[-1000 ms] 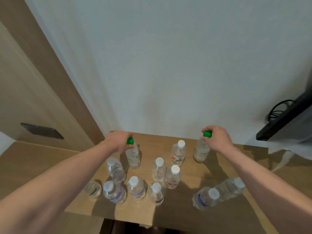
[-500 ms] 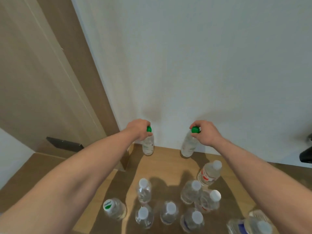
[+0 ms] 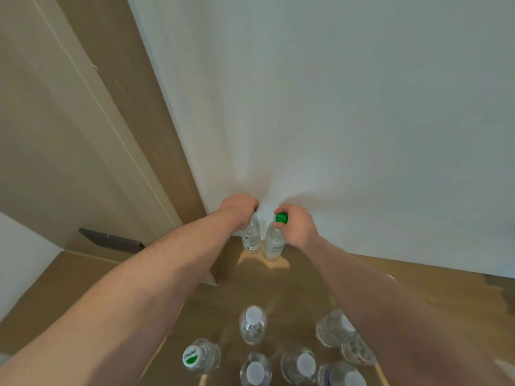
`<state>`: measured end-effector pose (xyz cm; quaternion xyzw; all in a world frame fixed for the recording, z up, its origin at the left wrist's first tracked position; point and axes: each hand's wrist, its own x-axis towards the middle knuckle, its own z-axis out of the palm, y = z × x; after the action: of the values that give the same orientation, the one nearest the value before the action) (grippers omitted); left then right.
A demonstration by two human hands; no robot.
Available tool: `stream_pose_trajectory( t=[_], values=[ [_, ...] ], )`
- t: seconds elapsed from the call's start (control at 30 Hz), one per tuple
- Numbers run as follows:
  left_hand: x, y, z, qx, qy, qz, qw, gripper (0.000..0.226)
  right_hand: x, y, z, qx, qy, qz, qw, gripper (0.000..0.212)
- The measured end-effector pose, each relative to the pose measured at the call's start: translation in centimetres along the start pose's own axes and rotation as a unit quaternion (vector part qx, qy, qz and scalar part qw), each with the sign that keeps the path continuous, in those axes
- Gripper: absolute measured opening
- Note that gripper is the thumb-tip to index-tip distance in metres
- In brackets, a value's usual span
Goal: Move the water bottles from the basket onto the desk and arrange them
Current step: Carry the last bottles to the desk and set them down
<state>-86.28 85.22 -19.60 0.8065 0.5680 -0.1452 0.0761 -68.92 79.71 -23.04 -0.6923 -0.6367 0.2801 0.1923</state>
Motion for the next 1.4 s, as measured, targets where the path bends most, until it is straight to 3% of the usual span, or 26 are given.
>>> stream_pose_trajectory(
  t=[0.5, 0.63, 0.87, 1.03, 1.2, 1.4],
  values=[
    [-0.2, -0.3, 1.1, -0.043, 0.027, 0.0, 0.999, 0.042, 0.9, -2.2, 1.6, -0.015, -0.009, -0.005, 1.0, 0.042],
    [-0.4, -0.2, 1.0, -0.052, 0.022, -0.026, 0.998, 0.026, 0.2, -1.8, 1.3, -0.013, -0.022, 0.002, 1.0, 0.049],
    [-0.5, 1.0, 1.0, -0.061, 0.043, -0.059, 0.995, 0.035, -0.9, -1.3, 0.4, -0.005, -0.046, 0.027, 0.999, 0.06],
    [-0.8, 1.2, 1.0, -0.04, 0.044, -0.081, 0.995, 0.034, -0.7, -1.5, 0.8, 0.003, -0.038, 0.027, 0.999, 0.054],
    [-0.8, 0.5, 1.6, -0.042, 0.049, -0.106, 0.992, 0.032, 0.8, -1.9, 1.9, -0.056, -0.001, 0.005, 0.998, 0.03],
    [-1.2, -0.2, 1.4, -0.039, 0.054, -0.108, 0.992, 0.033, 1.2, -2.8, 3.6, -0.05, 0.028, -0.027, 0.998, 0.027]
  ],
)
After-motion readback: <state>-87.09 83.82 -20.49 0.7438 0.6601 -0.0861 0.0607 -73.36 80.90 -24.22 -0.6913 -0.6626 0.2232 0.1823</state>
